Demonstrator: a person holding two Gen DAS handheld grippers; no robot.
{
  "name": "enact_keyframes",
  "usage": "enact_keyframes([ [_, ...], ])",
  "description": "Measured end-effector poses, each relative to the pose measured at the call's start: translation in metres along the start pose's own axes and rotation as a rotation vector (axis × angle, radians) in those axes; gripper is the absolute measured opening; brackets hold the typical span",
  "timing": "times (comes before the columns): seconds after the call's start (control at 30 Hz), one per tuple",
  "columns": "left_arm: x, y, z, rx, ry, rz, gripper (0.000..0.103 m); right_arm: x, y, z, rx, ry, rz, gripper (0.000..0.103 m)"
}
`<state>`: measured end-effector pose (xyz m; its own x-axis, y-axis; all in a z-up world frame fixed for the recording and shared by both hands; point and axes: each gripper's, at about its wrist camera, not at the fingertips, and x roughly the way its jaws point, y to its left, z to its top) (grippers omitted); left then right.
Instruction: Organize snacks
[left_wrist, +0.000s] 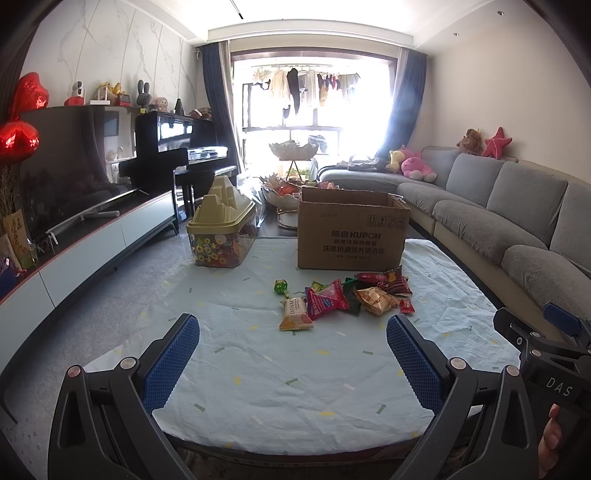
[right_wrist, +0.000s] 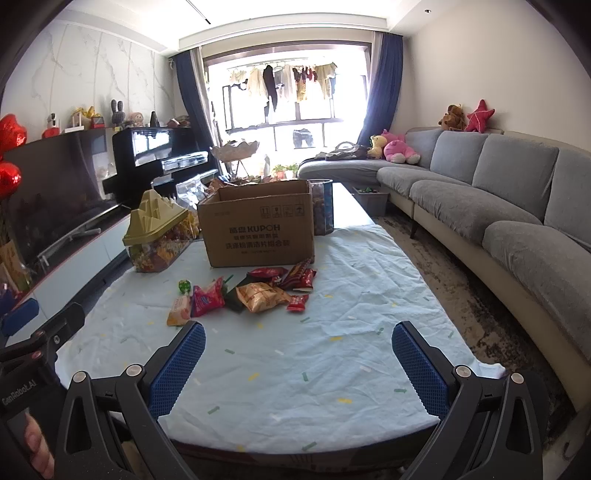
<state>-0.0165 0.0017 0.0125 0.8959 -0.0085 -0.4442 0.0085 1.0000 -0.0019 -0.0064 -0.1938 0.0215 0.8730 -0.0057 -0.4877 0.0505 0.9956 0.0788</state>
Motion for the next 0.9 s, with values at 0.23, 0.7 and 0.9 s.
enact_keyframes([
  [0.23, -0.001, 0.0, 0.0, -0.005, 0.008, -0.009, 0.103, 0.002, -0.001, 0.0, -0.002, 0.009, 0.002, 0.102],
  [0.7, 0.041, 0.009, -0.011, -0.023, 0.089, -0.025, 0.103, 0.043, 0.009, -0.012, -0.052, 0.093, 0.028, 0.102],
  [0.9, 0.064, 0.011, -0.009, -0.008, 0.103, -0.007, 0.103, 0.073, 0.016, -0.015, -0.064, 0.149, 0.047, 0.102],
])
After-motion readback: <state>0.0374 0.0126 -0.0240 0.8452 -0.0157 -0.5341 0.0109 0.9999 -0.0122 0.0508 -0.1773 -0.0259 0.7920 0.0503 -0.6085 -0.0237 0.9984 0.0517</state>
